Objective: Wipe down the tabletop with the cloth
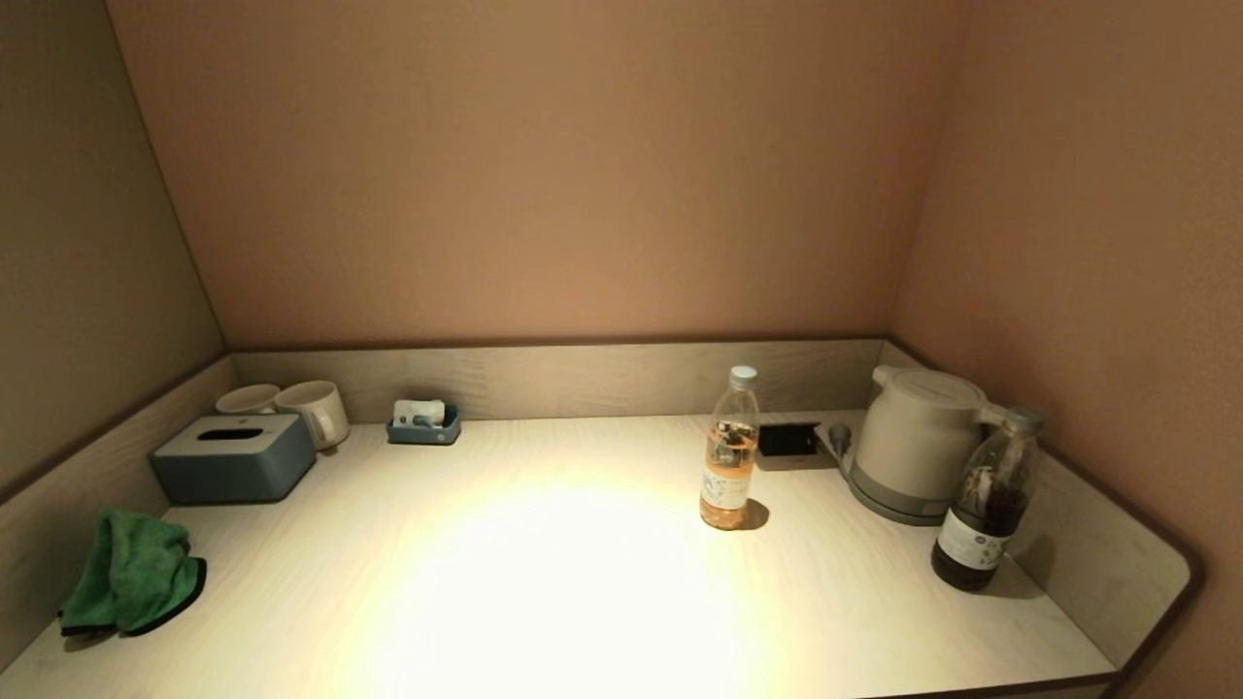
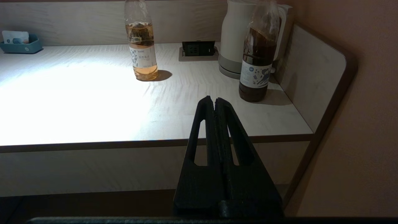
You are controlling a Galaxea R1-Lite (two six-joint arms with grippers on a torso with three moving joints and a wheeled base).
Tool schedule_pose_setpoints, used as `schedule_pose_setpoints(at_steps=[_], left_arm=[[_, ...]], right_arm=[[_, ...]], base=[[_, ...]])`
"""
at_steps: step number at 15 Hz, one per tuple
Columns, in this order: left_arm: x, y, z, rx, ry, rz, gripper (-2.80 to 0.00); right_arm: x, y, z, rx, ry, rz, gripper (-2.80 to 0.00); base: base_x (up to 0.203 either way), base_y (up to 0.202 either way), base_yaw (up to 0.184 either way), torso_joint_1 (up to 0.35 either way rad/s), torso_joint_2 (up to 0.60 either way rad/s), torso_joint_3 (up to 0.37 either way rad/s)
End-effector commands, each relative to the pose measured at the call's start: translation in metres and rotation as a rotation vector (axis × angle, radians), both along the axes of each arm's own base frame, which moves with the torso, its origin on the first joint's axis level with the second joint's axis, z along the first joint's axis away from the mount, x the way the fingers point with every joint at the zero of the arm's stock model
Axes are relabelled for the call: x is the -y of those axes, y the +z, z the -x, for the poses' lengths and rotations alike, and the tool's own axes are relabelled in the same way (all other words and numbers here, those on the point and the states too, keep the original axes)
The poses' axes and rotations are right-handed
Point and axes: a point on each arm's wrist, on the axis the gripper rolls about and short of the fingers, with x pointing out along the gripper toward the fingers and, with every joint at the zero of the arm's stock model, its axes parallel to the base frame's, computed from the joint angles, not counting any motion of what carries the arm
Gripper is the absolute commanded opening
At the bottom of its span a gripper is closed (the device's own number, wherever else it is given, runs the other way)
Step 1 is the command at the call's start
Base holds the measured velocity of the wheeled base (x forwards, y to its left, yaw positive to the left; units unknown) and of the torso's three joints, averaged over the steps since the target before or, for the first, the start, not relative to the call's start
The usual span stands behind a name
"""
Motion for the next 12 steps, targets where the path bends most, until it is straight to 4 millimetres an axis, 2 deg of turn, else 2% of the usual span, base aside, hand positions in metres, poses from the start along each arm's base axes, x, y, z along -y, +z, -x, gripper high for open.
schedule_pose_setpoints(at_steps=[1,3,6,9,12], left_arm=[[0.013,-0.001,0.041,0.108,-0.022,-0.033,-2.8],[0.02,0.002,0.066,0.151,-0.025,-0.04,-2.8],[0.028,0.016,0.102,0.254,0.002,-0.018,-2.8],[0.027,0.021,0.128,0.285,-0.011,-0.006,-2.8],[0.024,0.025,0.134,0.298,-0.03,-0.01,-2.8]], right_arm=[[0.0,0.0,0.0,-0.001,0.001,0.0,-2.8],[0.0,0.0,0.0,-0.001,0.001,0.0,-2.8],[0.0,0.0,0.0,-0.001,0.001,0.0,-2.8],[0.0,0.0,0.0,-0.001,0.001,0.0,-2.8],[0.0,0.0,0.0,-0.001,0.001,0.0,-2.8]], base=[[0.0,0.0,0.0,0.0,0.0,0.0],[0.0,0.0,0.0,0.0,0.0,0.0],[0.0,0.0,0.0,0.0,0.0,0.0],[0.0,0.0,0.0,0.0,0.0,0.0],[0.0,0.0,0.0,0.0,0.0,0.0]])
